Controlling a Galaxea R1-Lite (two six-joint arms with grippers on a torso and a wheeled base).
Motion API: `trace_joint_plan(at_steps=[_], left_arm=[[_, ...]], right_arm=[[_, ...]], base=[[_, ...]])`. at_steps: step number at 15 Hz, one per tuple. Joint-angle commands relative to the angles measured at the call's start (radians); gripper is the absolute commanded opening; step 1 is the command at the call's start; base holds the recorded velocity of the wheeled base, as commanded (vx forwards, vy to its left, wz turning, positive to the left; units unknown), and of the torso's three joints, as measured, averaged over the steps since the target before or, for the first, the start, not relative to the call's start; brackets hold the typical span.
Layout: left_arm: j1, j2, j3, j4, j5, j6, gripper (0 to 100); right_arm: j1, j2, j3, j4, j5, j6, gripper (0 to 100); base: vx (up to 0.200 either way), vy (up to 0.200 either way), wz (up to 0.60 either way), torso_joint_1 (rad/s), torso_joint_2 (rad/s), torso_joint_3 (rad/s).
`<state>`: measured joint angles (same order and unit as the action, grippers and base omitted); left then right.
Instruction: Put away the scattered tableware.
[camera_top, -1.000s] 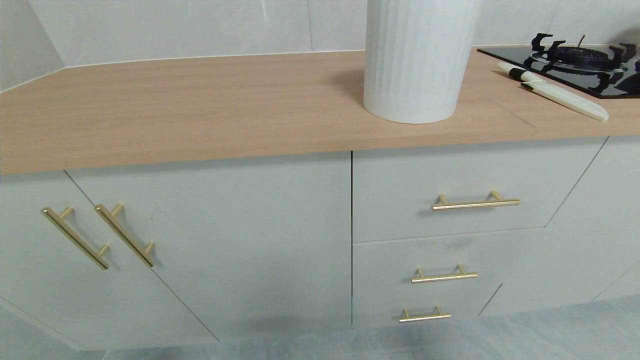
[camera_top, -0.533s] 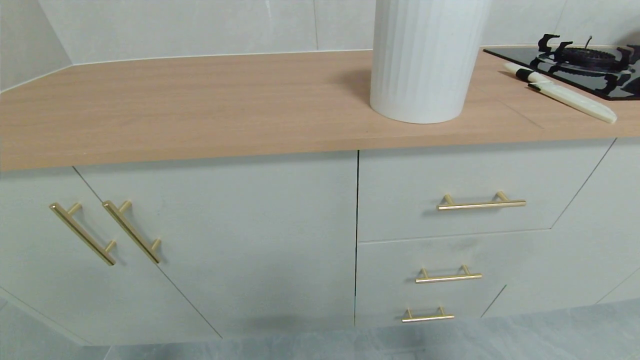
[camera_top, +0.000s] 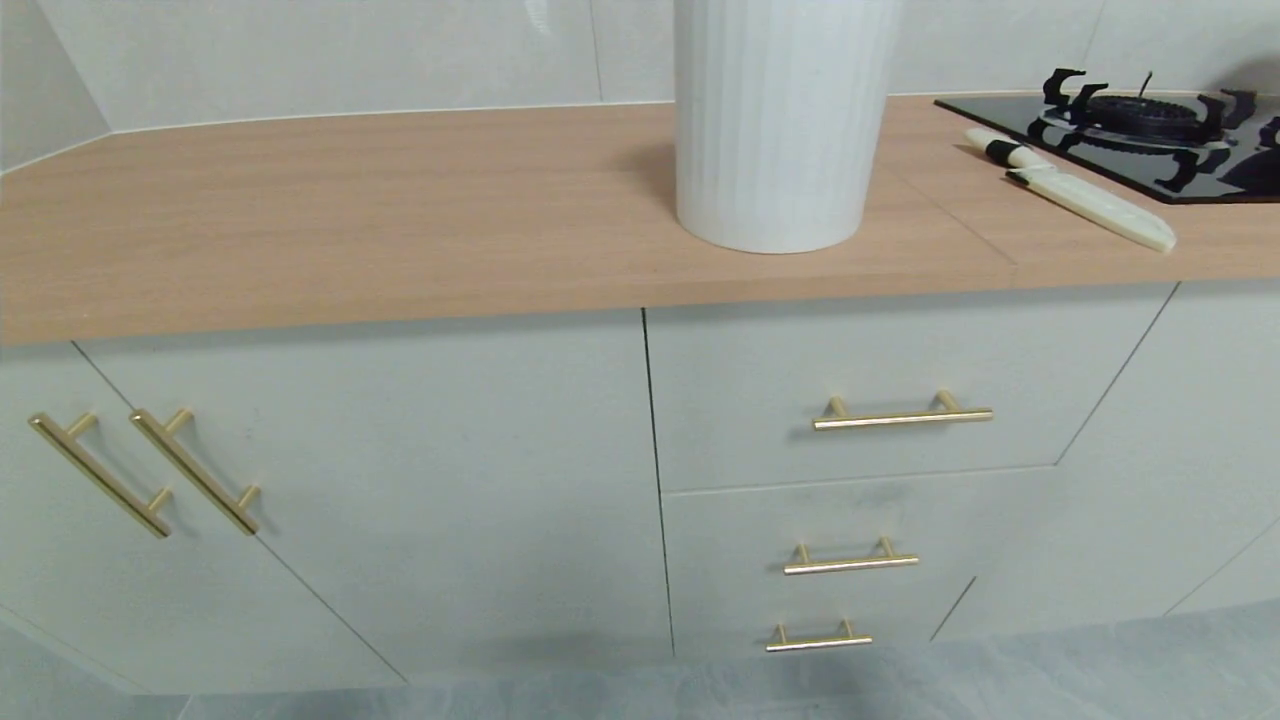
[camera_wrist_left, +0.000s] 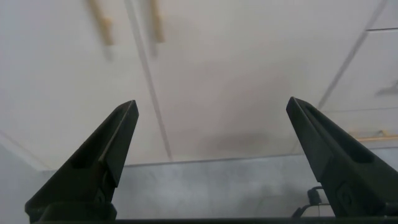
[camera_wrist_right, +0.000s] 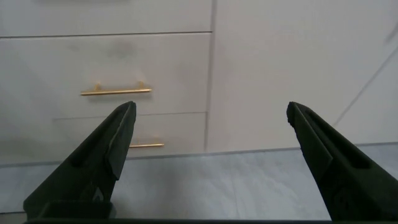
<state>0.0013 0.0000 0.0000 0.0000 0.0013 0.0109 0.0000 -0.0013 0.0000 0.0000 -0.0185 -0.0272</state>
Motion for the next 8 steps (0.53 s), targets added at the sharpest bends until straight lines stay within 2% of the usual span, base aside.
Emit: trace_joint_plan(at_steps=[1,4,8], left_arm=[[0.000,0.002,0.000,0.000,0.000,0.000,100],[0.000,0.002,0.000,0.000,0.000,-0.002,100],[0.000,0.002,0.000,0.000,0.000,-0.006,100]], right_arm=[[0.000,0.001,0.000,0.000,0.000,0.000,100],[0.000,0.001,0.000,0.000,0.000,0.000,100],[0.000,0.001,0.000,0.000,0.000,0.000,100]], base=[[0.000,-0.200,0.00,-0.002,0.01,0.002],[0.000,-0.200,0.00,0.005,0.00,0.005],[0.000,0.000,0.00,0.000,0.00,0.000]])
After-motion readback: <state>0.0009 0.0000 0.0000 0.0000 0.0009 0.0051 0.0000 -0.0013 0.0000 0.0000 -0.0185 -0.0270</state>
